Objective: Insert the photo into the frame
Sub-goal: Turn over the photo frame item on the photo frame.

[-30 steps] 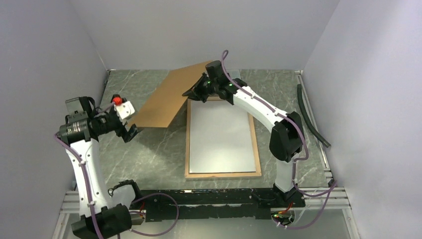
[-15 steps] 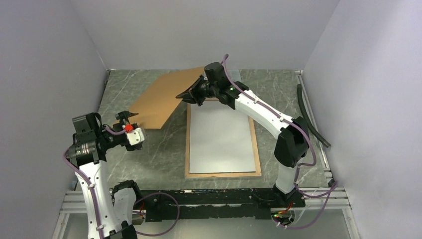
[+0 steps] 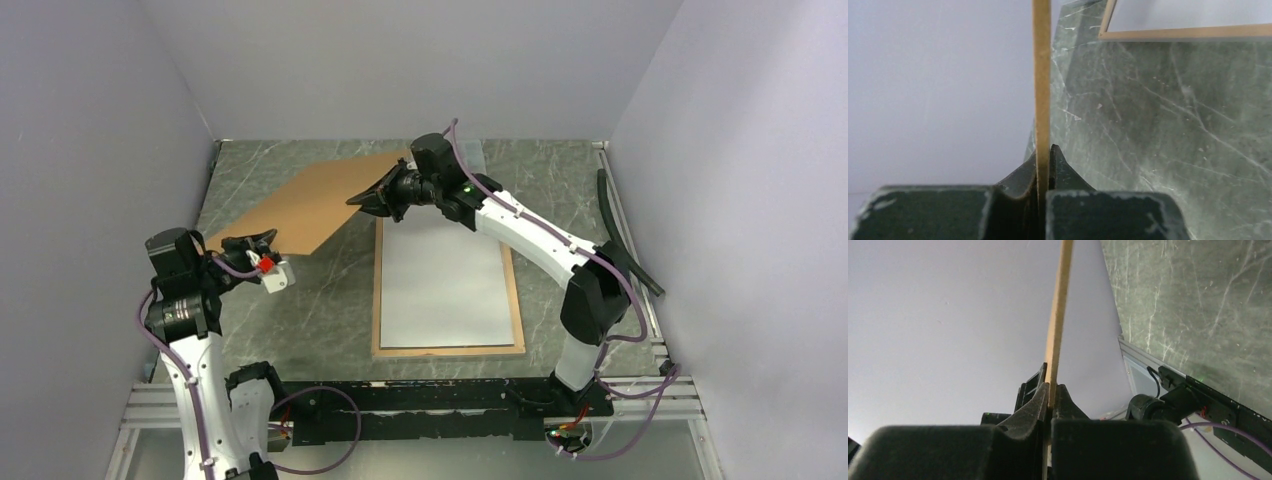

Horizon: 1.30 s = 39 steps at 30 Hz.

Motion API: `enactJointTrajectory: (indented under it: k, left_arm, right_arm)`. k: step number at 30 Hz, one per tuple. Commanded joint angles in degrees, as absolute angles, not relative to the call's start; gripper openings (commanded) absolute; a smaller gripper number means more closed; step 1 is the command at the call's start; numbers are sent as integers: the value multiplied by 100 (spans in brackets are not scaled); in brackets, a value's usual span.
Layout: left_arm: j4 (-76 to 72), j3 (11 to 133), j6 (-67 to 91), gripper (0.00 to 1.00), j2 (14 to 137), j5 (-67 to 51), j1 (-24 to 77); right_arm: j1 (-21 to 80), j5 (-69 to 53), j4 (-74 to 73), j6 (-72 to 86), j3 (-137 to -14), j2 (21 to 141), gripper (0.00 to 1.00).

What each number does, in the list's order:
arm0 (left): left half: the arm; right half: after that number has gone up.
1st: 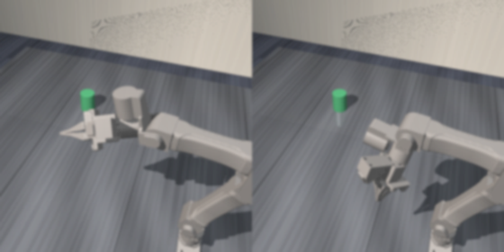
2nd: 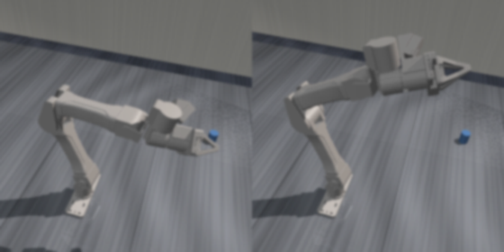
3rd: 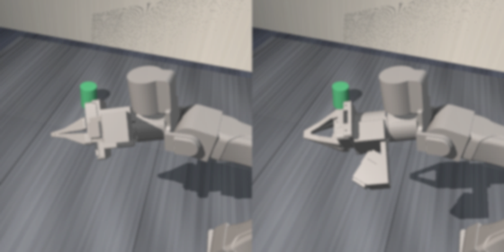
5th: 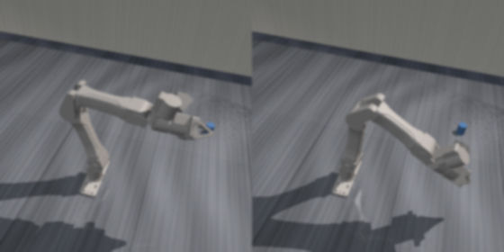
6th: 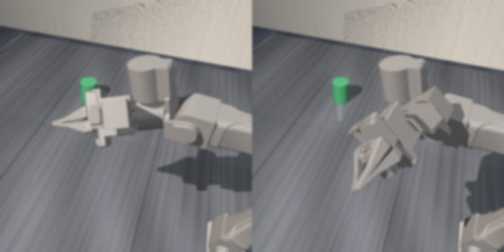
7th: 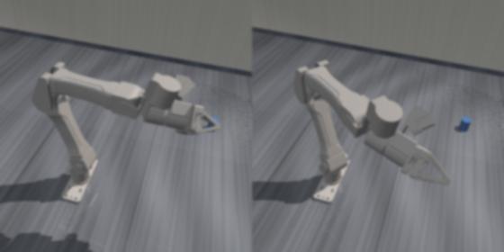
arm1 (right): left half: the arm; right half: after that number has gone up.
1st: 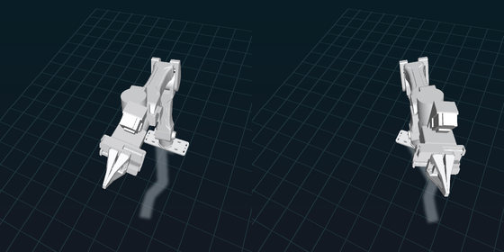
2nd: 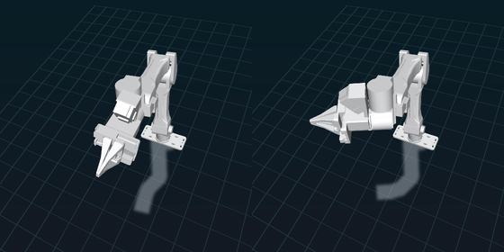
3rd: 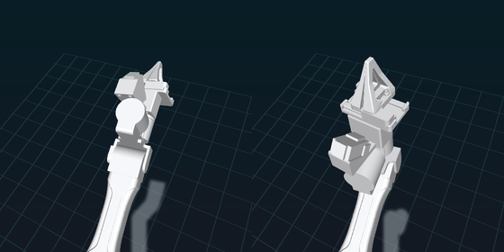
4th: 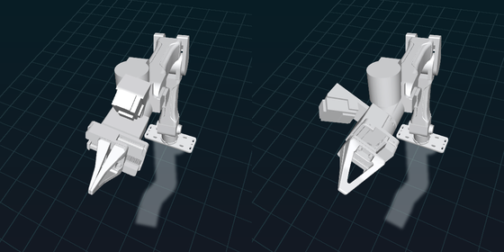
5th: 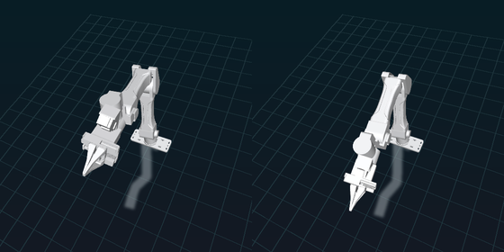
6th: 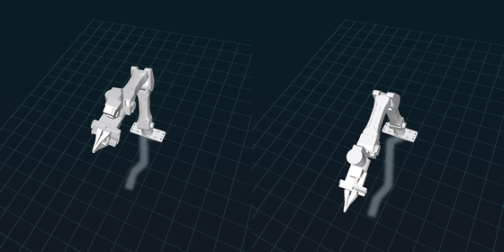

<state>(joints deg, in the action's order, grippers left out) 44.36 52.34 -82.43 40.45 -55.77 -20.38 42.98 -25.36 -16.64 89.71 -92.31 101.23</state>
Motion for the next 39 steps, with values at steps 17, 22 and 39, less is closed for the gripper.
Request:
enactJointTrajectory:
  k: [17, 22, 39]
  left_arm:
    - [4783, 5811, -8346, 3, 4285, -6325, -2009]
    - [5996, 6316, -9017, 3, 4581, -6723, -2004]
    - [7136, 6716, -9959, 3, 4844, -6932, -2008]
  right_arm:
    - [4274, -2611, -3493, -639, -9406, 7894, 79]
    - [4331, -3149, -2861, -2387, -8459, 7336, 80]
    - [5220, -2891, -3148, -3631, -9434, 8698, 64]
